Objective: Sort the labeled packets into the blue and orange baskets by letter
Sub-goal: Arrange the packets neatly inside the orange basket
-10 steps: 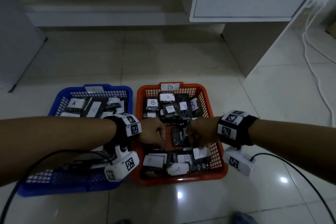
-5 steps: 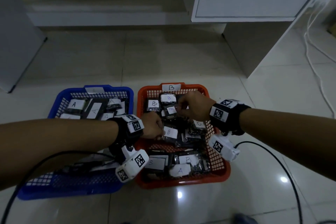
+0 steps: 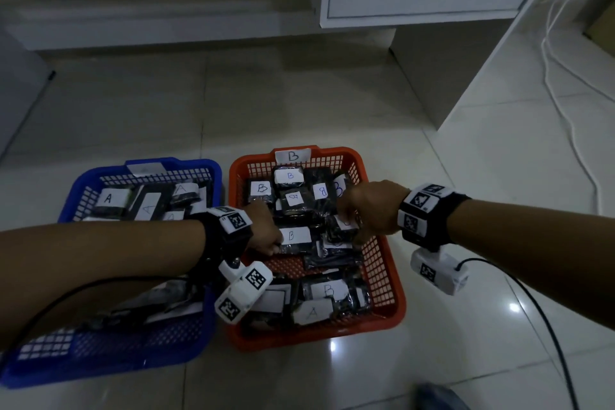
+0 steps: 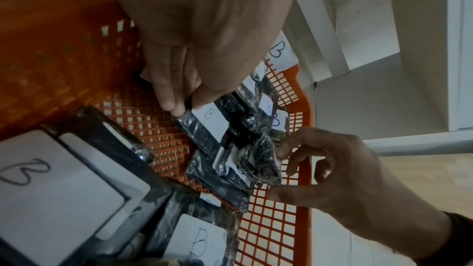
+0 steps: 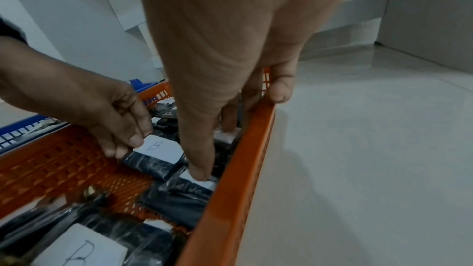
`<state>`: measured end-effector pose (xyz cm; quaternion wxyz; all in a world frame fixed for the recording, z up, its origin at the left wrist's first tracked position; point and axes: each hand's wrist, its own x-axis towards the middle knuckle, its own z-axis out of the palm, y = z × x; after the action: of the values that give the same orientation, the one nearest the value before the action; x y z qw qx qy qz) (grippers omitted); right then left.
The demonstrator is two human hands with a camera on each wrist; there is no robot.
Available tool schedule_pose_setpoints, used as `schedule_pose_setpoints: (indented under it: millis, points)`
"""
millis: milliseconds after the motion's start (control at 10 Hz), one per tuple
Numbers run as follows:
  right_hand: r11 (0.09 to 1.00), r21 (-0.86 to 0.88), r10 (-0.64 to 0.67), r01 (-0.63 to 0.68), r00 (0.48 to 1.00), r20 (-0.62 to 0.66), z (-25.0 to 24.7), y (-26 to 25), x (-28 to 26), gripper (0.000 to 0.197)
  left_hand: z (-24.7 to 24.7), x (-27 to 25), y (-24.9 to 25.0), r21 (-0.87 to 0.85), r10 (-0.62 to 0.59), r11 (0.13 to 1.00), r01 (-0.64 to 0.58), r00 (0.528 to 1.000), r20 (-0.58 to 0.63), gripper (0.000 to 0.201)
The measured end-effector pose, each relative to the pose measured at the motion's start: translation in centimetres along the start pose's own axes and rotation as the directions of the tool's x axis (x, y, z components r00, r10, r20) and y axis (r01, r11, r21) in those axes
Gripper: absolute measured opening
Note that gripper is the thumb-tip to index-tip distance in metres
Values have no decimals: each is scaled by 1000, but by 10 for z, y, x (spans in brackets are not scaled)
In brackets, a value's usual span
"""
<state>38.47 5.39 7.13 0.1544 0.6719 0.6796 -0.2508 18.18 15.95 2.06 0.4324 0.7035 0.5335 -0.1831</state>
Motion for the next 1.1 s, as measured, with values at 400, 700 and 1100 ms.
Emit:
schedule_pose_setpoints:
  millis: [400, 700, 1100]
  points:
    - [999, -54, 2, -2, 1000, 8, 10, -2, 12, 35, 4, -3, 0, -208, -65, 974, 87, 991, 114, 18]
    - [998, -60, 4, -3, 1000, 10, 12, -2, 10, 34, 15, 0, -2, -293, -35, 955, 51, 998, 59, 11]
    - [978, -149, -172, 148, 972, -162, 2, -10, 1, 38, -21, -14, 1, 286, 253, 911, -296, 951, 178, 14]
